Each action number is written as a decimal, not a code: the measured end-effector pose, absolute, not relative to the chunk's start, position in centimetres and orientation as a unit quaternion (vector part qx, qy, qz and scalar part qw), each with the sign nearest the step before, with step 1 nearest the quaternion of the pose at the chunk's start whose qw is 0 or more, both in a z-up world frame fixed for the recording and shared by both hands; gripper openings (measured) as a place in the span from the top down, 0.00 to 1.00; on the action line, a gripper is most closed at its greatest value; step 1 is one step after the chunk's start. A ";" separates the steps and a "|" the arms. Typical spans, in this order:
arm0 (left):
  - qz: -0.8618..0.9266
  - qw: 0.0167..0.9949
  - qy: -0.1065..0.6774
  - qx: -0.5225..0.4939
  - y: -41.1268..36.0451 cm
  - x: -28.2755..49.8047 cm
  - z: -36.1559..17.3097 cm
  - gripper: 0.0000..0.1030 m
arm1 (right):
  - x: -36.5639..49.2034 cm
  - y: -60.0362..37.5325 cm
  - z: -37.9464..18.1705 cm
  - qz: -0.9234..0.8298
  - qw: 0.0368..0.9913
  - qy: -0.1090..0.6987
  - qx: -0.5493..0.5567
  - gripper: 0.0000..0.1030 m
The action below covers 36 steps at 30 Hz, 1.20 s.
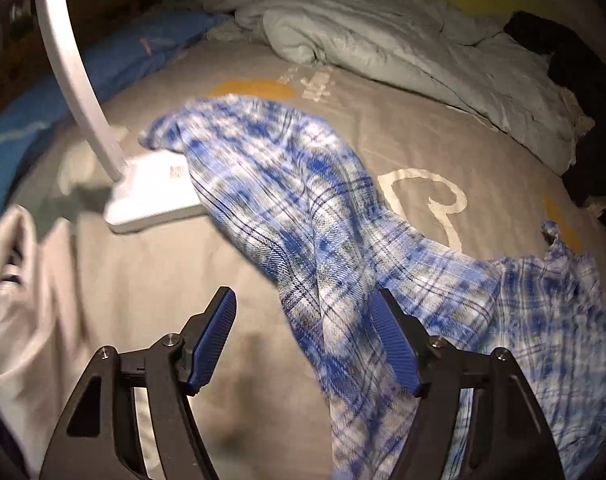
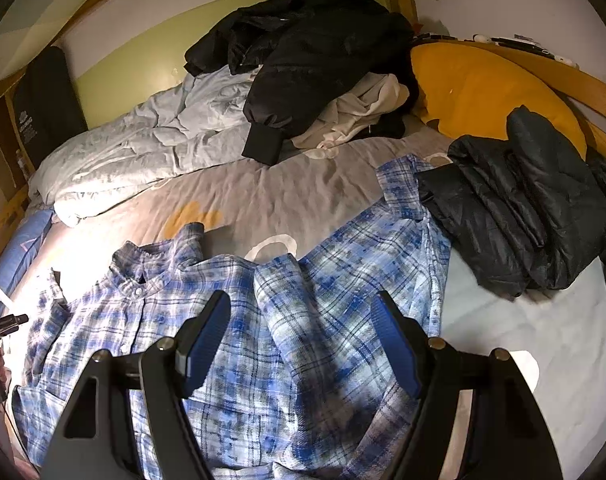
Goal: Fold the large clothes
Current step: 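Grasp the plaid sleeve cuff with the left gripper and lift it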
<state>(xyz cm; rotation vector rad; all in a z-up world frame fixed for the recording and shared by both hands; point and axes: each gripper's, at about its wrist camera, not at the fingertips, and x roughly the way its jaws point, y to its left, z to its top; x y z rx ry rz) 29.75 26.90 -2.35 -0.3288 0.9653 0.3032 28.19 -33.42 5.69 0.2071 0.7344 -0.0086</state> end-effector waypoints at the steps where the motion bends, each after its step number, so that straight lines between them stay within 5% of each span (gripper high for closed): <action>1: 0.144 0.860 0.461 -0.166 27.4 30.1 -2.7 0.34 | 28.2 -33.3 5.6 -0.004 0.928 0.359 0.099 0.32; 9: 0.135 0.855 0.429 -0.261 32.0 30.3 -4.1 0.57 | 28.3 -33.0 5.3 -0.002 0.927 0.364 0.094 0.32; 18: 0.094 0.834 0.445 -0.312 32.5 30.8 -6.0 0.66 | 28.5 -32.1 5.0 0.004 0.925 0.371 0.082 0.32; 19: 0.097 0.835 0.445 -0.309 32.4 30.9 -6.1 0.70 | 28.5 -32.1 5.0 0.004 0.925 0.371 0.081 0.32; 20: 0.101 0.835 0.443 -0.310 32.4 30.8 -5.9 0.91 | 28.5 -32.1 5.0 0.003 0.925 0.370 0.080 0.32; 21: 0.099 0.835 0.440 -0.316 32.5 30.8 -5.9 0.98 | 28.4 -32.1 5.0 0.003 0.926 0.369 0.080 0.32; 36: 0.042 0.943 0.284 -0.168 22.1 22.4 9.1 0.98 | 27.9 -32.8 5.9 -0.002 0.931 0.352 0.095 0.32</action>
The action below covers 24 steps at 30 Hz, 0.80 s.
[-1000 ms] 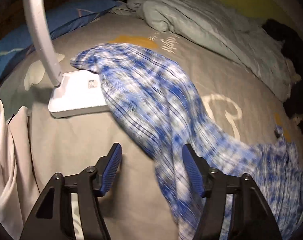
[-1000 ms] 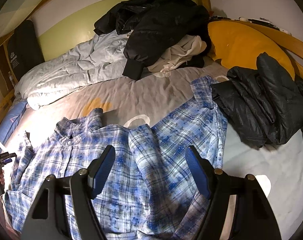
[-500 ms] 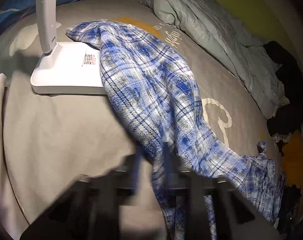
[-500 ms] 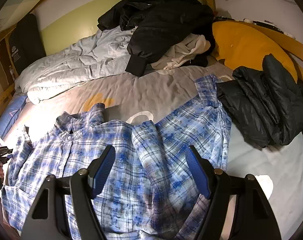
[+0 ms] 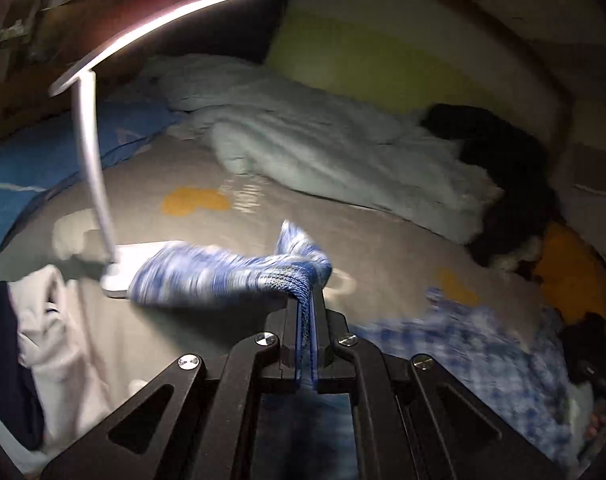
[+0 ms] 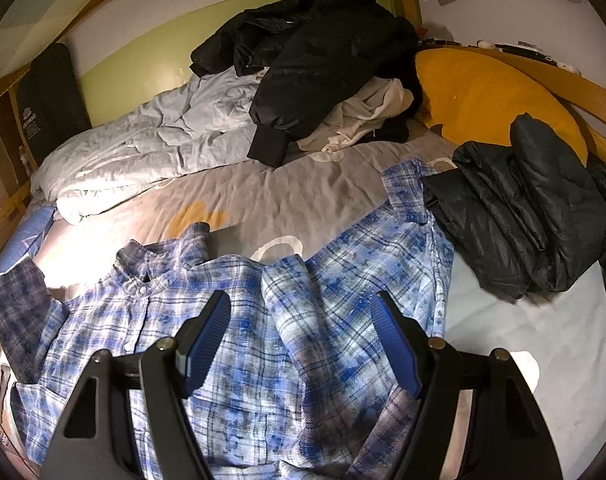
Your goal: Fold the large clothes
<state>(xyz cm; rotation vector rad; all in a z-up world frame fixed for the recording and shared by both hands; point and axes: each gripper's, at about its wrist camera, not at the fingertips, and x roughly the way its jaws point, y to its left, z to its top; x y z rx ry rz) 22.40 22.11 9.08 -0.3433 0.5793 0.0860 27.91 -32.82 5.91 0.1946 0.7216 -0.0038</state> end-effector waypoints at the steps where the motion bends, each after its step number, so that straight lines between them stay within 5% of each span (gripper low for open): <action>1: 0.028 0.945 0.285 -0.161 20.9 22.1 9.3 0.98 | 27.9 -32.7 5.9 -0.002 0.931 0.353 0.094 0.32; 19: -0.137 0.909 0.387 -0.073 7.0 23.3 4.2 0.95 | 27.9 -32.6 5.6 -0.006 0.928 0.361 0.091 0.32; 24: -0.106 0.919 0.373 -0.075 7.3 22.7 4.8 0.51 | 27.9 -32.5 5.5 -0.006 0.928 0.362 0.090 0.32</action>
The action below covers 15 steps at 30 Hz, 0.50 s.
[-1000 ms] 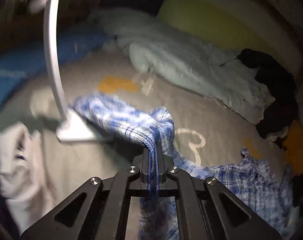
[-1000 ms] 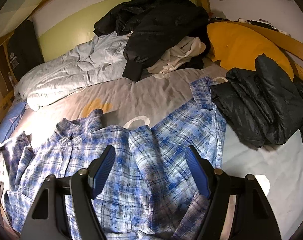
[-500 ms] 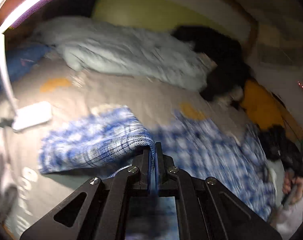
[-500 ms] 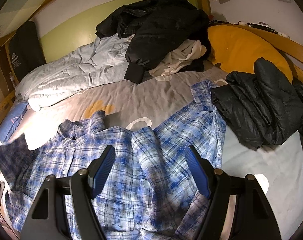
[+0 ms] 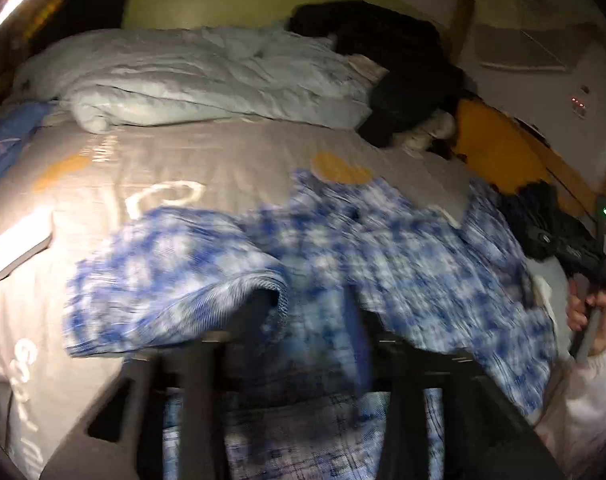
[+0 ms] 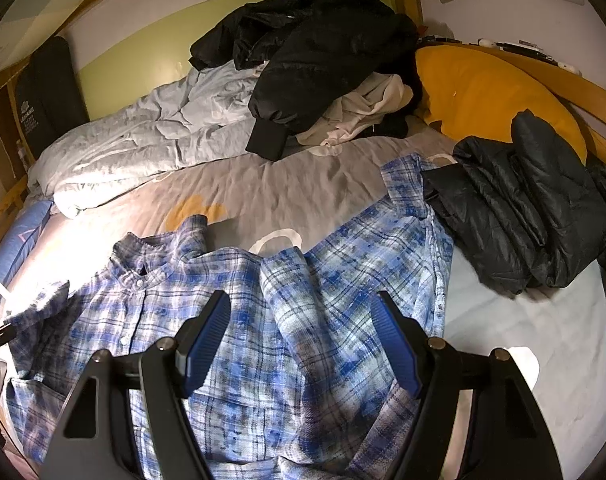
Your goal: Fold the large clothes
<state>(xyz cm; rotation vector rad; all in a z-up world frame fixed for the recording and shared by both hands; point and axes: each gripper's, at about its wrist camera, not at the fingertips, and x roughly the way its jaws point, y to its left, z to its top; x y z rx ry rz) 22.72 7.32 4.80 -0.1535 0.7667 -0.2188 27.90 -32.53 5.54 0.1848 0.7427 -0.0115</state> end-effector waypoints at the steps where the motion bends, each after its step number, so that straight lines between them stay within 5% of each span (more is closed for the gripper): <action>1: -0.099 0.923 0.365 -0.073 7.5 22.6 5.1 0.51 | 27.9 -32.5 5.6 -0.005 0.927 0.363 0.090 0.32; 8: -0.060 0.942 0.323 -0.065 10.4 22.0 7.7 0.37 | 27.9 -32.4 5.5 -0.006 0.928 0.363 0.087 0.32; 15: 0.013 0.916 0.388 -0.103 16.9 25.5 4.0 0.32 | 27.8 -32.2 5.5 -0.003 0.927 0.365 0.084 0.32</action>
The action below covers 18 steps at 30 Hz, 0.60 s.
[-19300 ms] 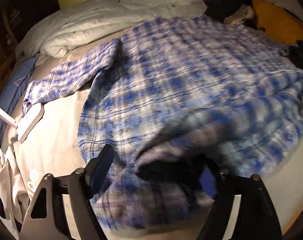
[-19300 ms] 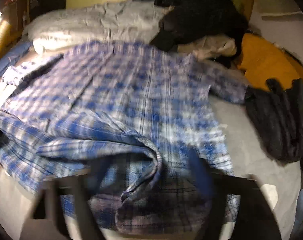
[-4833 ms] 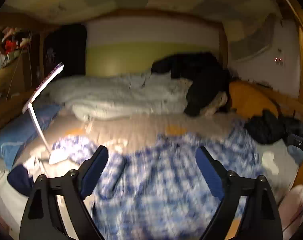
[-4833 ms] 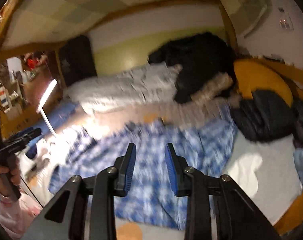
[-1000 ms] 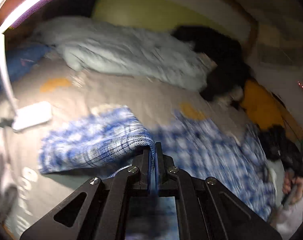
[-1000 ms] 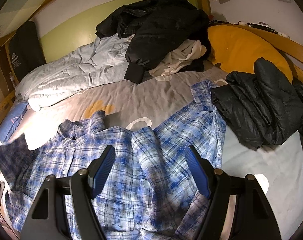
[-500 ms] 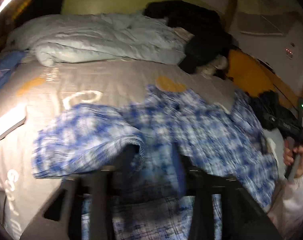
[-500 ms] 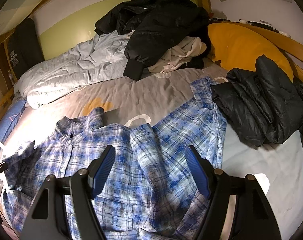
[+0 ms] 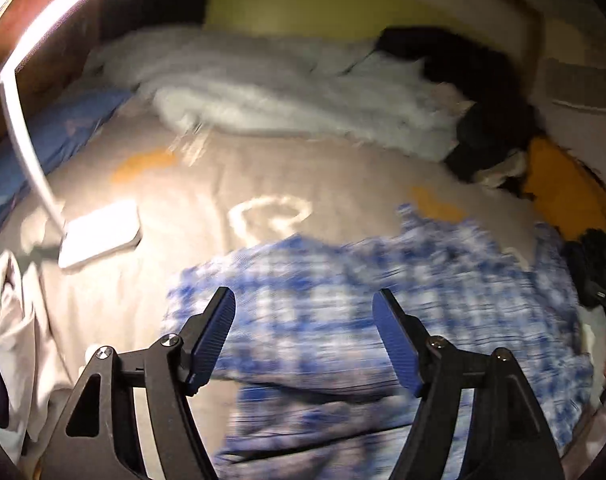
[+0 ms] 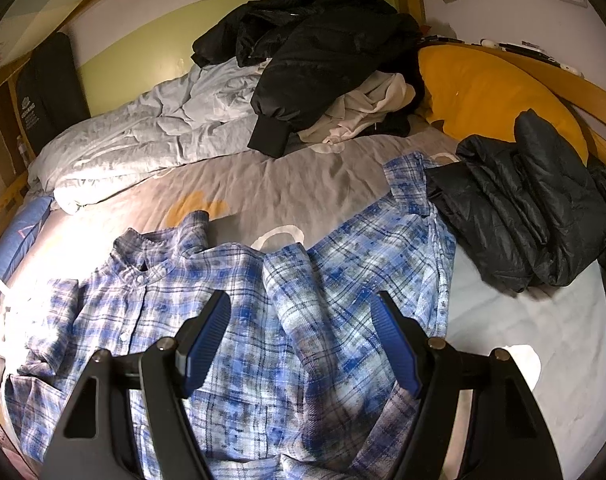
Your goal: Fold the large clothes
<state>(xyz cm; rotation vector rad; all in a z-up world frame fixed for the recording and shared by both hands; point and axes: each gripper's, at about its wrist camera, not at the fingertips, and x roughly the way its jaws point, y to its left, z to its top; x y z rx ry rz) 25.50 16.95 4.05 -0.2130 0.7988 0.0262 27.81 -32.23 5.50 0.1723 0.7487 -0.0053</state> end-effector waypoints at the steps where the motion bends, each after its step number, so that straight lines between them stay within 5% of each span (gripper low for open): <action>1: 0.022 0.908 0.403 -0.113 17.9 26.0 3.1 0.32 | 27.8 -32.2 5.5 -0.002 0.927 0.365 0.084 0.32; 8: 0.065 0.853 0.484 -0.182 22.6 28.4 -2.8 0.32 | 27.8 -32.1 5.4 0.001 0.927 0.367 0.083 0.32; 18: 0.077 0.839 0.500 -0.199 25.7 28.9 -5.9 0.36 | 27.6 -32.0 5.6 0.003 0.927 0.366 0.085 0.32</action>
